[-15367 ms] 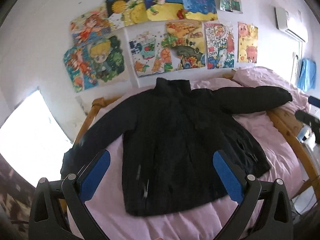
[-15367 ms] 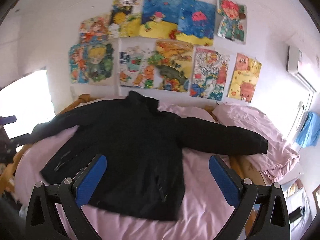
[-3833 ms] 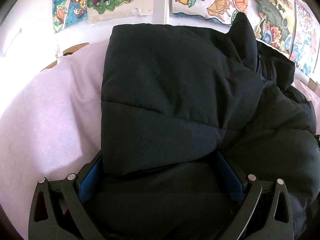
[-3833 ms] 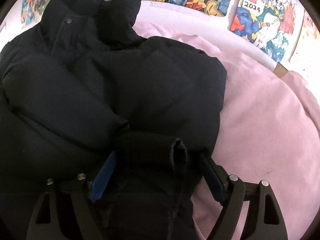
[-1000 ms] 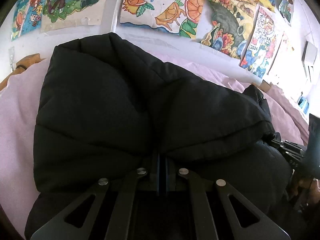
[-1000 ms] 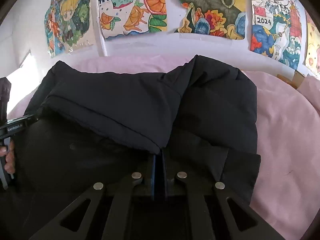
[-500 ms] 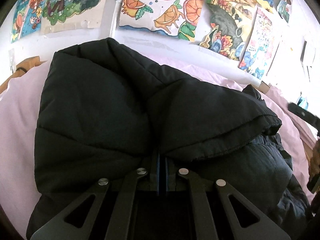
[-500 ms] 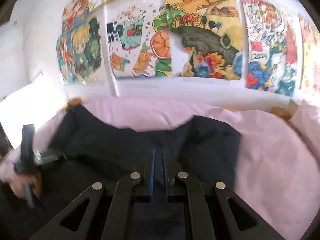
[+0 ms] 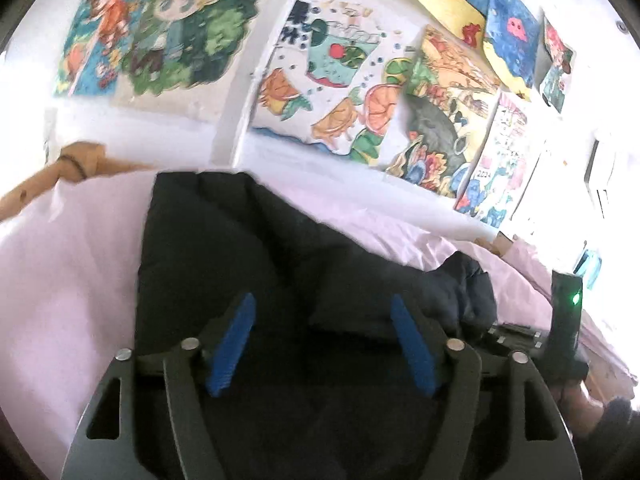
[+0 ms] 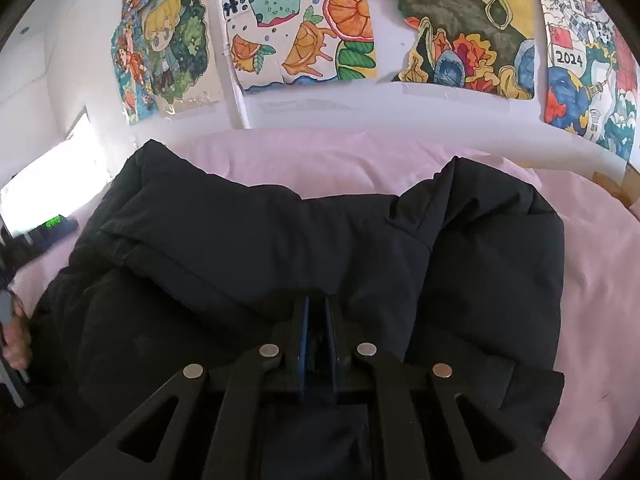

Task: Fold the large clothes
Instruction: 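Fold the gripped jacket side over the jacket body with both grippers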

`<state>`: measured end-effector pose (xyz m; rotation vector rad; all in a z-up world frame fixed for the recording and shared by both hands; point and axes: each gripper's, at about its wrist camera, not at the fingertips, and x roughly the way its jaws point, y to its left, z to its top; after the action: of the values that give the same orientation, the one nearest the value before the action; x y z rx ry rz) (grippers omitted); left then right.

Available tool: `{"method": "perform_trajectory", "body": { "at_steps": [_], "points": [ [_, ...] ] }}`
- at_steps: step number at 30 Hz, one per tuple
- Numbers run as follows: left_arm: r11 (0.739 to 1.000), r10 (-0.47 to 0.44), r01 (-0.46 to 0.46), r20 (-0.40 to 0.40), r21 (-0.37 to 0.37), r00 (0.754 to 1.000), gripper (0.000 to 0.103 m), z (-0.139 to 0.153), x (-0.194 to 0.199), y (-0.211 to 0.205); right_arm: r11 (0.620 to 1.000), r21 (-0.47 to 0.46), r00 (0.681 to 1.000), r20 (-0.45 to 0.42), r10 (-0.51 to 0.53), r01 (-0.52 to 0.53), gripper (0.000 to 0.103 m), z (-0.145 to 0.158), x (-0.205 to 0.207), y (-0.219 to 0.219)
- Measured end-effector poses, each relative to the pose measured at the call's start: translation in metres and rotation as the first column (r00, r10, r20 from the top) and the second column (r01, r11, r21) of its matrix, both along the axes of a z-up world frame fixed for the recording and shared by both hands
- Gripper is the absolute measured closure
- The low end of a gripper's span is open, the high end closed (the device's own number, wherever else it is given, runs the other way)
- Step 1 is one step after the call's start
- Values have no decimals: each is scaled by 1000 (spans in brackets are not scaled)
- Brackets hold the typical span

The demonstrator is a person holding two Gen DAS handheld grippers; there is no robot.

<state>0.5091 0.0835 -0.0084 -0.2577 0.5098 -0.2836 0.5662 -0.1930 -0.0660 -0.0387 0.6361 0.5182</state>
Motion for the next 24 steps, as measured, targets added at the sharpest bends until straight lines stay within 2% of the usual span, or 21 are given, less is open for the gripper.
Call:
{"method": "perform_trajectory", "body": {
  "at_steps": [2, 4, 5, 6, 9, 13, 17, 19, 22, 24],
  "points": [
    [995, 10, -5, -51, 99, 999, 37, 1, 18, -19, 1000, -11, 1000, 6, -5, 5, 94, -4, 1, 2],
    [973, 56, -23, -138, 231, 989, 37, -12, 43, -36, 1000, -12, 1000, 11, -5, 5, 94, -5, 1, 3],
    [962, 75, -26, -171, 271, 982, 37, -20, 53, -41, 1000, -11, 1000, 14, -4, 5, 94, -6, 0, 2],
    [958, 84, -27, -190, 287, 978, 36, -28, 60, -44, 1000, -11, 1000, 16, -1, 2, 94, -7, 0, 2],
    [962, 86, -28, -201, 272, 976, 34, -45, 70, -41, 999, -36, 1000, -2, 5, -5, 94, -16, 6, 5],
    [945, 81, -8, -211, 326, 974, 32, -63, 83, -45, 996, -91, 999, -41, 12, -16, 94, -33, 21, 16],
    [938, 98, -14, -226, 346, 969, 30, -80, 100, -44, 995, -97, 997, -75, 6, -13, 94, -47, 39, 22],
    [926, 115, -21, -228, 378, 967, 29, -87, 106, -48, 994, -106, 996, -84, -1, -8, 94, -54, 47, 26],
    [910, 130, -32, -210, 414, 969, 29, -90, 106, -53, 988, -151, 998, -59, -19, 9, 95, -58, 48, 33],
    [919, 122, -38, -191, 392, 974, 29, -87, 99, -48, 986, -165, 999, -36, -22, 15, 95, -56, 43, 34]
  ]
}}
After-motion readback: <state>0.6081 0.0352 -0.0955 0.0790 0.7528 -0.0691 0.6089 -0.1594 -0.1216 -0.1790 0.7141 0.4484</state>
